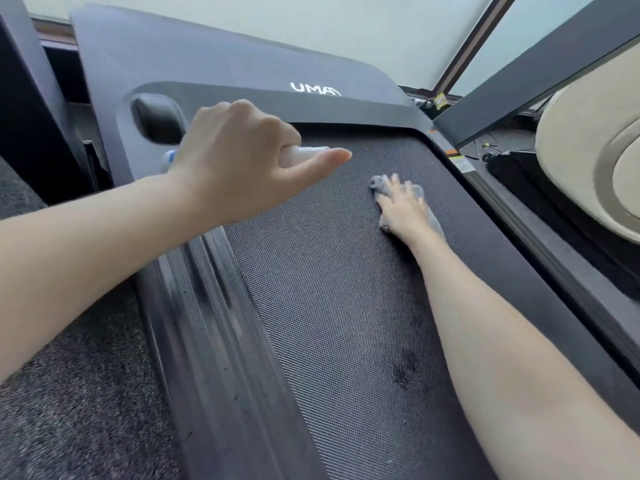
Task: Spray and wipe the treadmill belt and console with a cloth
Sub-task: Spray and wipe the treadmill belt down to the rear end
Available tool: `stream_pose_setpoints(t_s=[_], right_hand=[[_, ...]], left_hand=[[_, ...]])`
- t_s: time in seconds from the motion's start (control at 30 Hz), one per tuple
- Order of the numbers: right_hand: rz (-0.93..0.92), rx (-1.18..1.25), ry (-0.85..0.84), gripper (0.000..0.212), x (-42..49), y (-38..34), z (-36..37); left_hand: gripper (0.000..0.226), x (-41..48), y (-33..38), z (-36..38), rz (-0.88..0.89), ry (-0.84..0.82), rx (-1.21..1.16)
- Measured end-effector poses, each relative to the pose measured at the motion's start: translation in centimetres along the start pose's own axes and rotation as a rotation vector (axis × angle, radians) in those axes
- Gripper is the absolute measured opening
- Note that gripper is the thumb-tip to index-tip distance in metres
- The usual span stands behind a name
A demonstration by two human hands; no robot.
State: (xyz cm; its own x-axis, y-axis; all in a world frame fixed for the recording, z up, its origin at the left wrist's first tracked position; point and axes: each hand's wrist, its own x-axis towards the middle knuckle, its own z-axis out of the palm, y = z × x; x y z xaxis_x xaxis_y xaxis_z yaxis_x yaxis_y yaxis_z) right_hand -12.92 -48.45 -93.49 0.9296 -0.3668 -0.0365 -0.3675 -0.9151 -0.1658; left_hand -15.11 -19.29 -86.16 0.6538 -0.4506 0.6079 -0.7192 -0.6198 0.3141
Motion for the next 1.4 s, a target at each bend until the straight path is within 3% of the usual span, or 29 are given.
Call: stream_pose_setpoints(t_s=[0.13,0.23,0.33,0.5,0.57,0.67,0.87,0.97,1.17,1.4], right_hand=[[-0.527,0.050,-0.042,0.052,-4.8,-6.9,2.3],[-0.696,0.083,-0.068,0.050,-10.9,-5.7,2.6],[-0.589,0.071,-0.036,0.051,-11.3,-0.8,1.7],[0.052,-0.058,-0.019,0.055,-4.1,10.5,0.3],[0.169,-0.067,-0.006,0.056,-2.4,10.7,-0.1],[0.112,0.006,-0.009,0.052,-2.0,4.8,-0.4],[-0.509,0.049,-0.065,0.049,-6.1,-8.6,2.1],[-0.638,0.084,-0.098,0.052,-10.6,-8.9,2.5],[-0.619,0.075,-0.150,0.055,-21.6,-4.8,2.5],[-0.373,0.120,-0.107,0.052,-28.5,-2.1,3.3]], left_hand=[[0.068,0.8,0.3,0.5,0.001,-0.005,-0.009],[0.068,1.1,0.4,1.0,-0.005,-0.010,-0.008],[0.069,1.2,0.7,1.3,0.012,-0.033,-0.009],[0.070,0.6,0.6,1.1,0.019,-0.046,-0.009],[0.070,0.3,0.4,0.9,0.021,-0.045,-0.002],[0.073,0.1,0.3,0.4,0.014,-0.054,-0.006],[0.071,0.1,0.1,-0.4,0.049,-0.032,-0.006],[0.072,0.0,0.0,-1.2,0.069,-0.063,-0.026],[0.067,-0.4,2.1,-2.0,0.131,-0.114,-0.106],[0.068,-2.5,3.7,-3.4,0.144,-0.183,-0.177]])
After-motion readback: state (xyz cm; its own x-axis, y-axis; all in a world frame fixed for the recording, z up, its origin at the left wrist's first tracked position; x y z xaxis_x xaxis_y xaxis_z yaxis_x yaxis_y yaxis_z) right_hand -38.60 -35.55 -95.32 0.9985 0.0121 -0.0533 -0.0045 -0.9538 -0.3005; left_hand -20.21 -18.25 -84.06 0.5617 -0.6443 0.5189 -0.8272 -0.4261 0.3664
